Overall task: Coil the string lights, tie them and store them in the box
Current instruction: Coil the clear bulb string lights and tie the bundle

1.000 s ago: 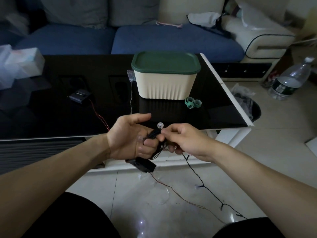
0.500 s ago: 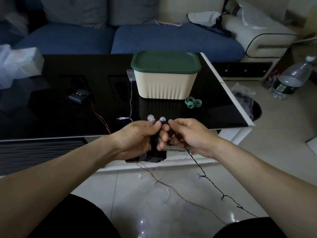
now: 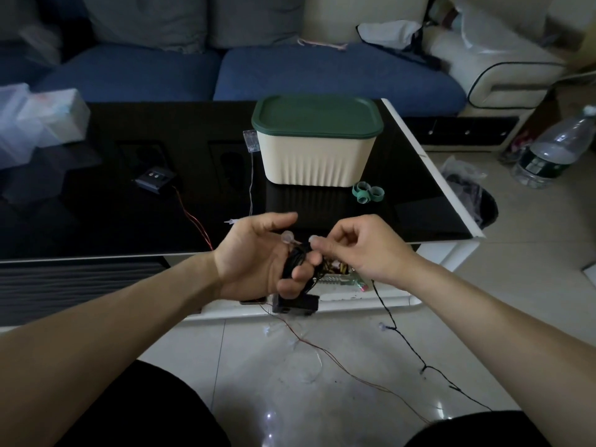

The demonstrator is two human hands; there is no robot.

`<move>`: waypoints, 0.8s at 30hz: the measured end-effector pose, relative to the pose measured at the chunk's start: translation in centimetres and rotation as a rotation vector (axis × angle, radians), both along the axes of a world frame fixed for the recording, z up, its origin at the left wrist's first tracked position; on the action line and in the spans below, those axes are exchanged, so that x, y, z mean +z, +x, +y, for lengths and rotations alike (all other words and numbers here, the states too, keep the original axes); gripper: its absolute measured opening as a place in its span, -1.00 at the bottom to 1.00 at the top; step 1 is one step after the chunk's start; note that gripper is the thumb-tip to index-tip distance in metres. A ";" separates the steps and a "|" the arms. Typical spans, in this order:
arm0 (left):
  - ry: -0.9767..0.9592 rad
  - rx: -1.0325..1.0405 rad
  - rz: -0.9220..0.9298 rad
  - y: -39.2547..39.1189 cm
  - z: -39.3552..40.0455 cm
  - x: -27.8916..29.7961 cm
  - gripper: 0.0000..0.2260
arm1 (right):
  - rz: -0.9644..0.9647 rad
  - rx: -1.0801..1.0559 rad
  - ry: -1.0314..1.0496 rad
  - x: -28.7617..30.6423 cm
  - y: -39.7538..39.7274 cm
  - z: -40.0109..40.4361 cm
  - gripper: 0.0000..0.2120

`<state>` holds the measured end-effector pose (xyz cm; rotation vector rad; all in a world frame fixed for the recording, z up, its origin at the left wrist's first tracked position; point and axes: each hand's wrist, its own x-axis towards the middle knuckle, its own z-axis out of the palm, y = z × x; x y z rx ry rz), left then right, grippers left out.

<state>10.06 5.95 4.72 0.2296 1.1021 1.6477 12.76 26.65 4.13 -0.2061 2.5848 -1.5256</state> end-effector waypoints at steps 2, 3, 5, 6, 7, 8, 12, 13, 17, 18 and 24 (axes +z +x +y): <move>-0.036 0.009 -0.007 -0.3 0.0 -0.2 -0.41 | 0.058 0.002 0.041 0.1 0.0 0.0 -0.59; -0.063 0.000 0.027 -0.4 -0.1 -0.2 -0.42 | 0.086 0.013 0.081 0.3 0.0 0.0 -0.58; -0.074 -0.044 0.121 -0.3 -0.4 0.0 -0.57 | 0.128 0.033 0.161 0.6 -0.1 0.2 -0.55; -0.051 -0.070 0.159 -0.2 -0.5 0.1 -0.64 | 0.130 0.040 0.184 0.8 -0.1 0.4 -0.53; -0.025 -0.094 0.184 -0.1 -0.6 0.2 -0.67 | 0.119 0.049 0.191 0.8 -0.1 0.5 -0.52; -0.005 -0.120 0.193 -0.1 -0.7 0.4 -0.69 | 0.102 0.061 0.186 0.8 -0.2 0.6 -0.52; 0.021 -0.185 0.169 0.2 -0.6 0.5 -0.80 | 0.060 0.107 0.104 0.4 0.0 0.3 -0.55; 0.004 -0.184 0.188 0.2 -0.5 0.4 -0.81 | 0.063 0.116 0.073 0.4 0.1 0.2 -0.56; -0.071 -0.125 0.199 0.3 0.2 0.3 -0.88 | -0.013 0.136 -0.145 1.1 0.3 -0.1 -0.58; -0.070 -0.091 0.137 0.3 0.3 0.3 -0.89 | -0.067 0.135 -0.210 1.4 0.2 0.0 -0.61; -0.025 0.205 0.009 -0.4 -0.4 0.4 -0.79 | -0.096 0.116 0.068 0.6 -0.6 2.3 -0.72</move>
